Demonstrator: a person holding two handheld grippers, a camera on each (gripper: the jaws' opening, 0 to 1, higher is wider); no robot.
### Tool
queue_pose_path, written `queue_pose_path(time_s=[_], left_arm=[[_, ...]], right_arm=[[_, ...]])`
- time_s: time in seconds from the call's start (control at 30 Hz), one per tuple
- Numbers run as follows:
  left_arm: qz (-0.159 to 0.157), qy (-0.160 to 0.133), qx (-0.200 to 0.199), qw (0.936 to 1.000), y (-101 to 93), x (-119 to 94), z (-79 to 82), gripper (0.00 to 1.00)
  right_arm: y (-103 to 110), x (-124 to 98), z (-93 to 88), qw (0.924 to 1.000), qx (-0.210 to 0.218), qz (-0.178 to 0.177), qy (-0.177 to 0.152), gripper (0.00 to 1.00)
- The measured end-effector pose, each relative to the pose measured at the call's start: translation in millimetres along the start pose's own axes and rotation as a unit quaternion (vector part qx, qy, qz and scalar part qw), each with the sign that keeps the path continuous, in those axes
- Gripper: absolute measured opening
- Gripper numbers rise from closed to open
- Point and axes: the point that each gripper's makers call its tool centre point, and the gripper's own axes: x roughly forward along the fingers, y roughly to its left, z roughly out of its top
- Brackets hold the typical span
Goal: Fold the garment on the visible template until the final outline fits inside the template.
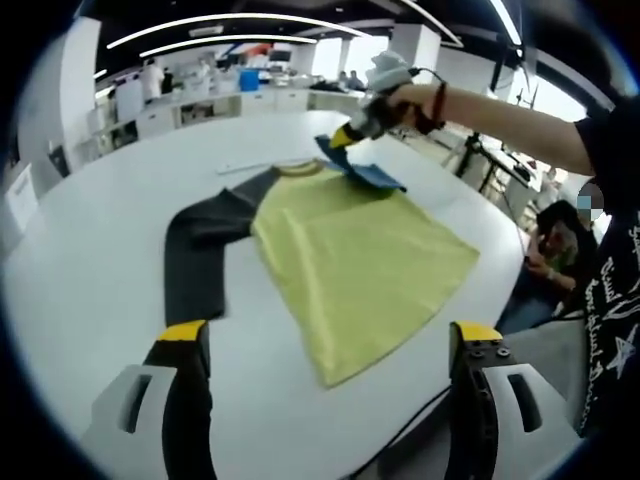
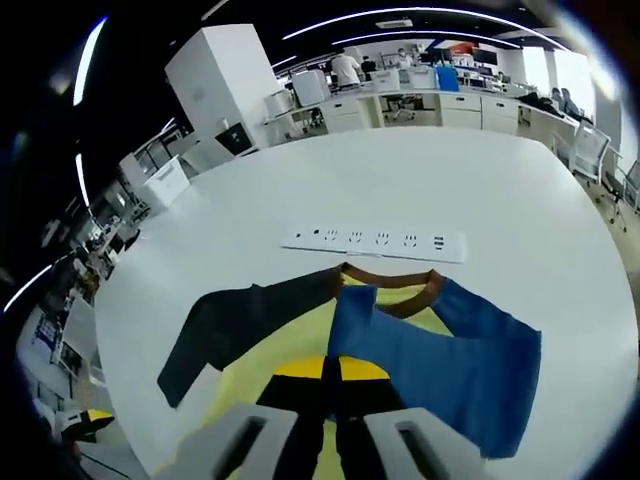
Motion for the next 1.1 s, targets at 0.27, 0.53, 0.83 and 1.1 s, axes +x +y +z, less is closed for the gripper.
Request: queue_pose_path(time_s=[0.27, 0.53, 0.83, 1.1], left_arm=[[-0.004, 0.006, -0.002, 1.0, -3.3, 2, -3.3, 0.96], [-0.002, 0.007, -0.006, 1.0, -2.0, 1, -5.6, 0.96], [0.001, 0.01, -0.008, 0.9999, 0.2, 0, -7.3, 0.95], [0.005, 0.008, -0.012, 0.9999, 3.6, -2, -8.5, 0.95]], right_arm=[[16, 10, -3.7, 0.9999, -0.011, 0.007, 0.008, 0.0], [27, 21, -6.7, 0.9991, -0.039, 0.003, 0.018, 0.0], [47, 29, -7.3, 0.9982, -0.055, 0.015, 0.021, 0.0], [63, 35, -13.3, 0.997, -0.065, 0.028, 0.029, 0.0]])
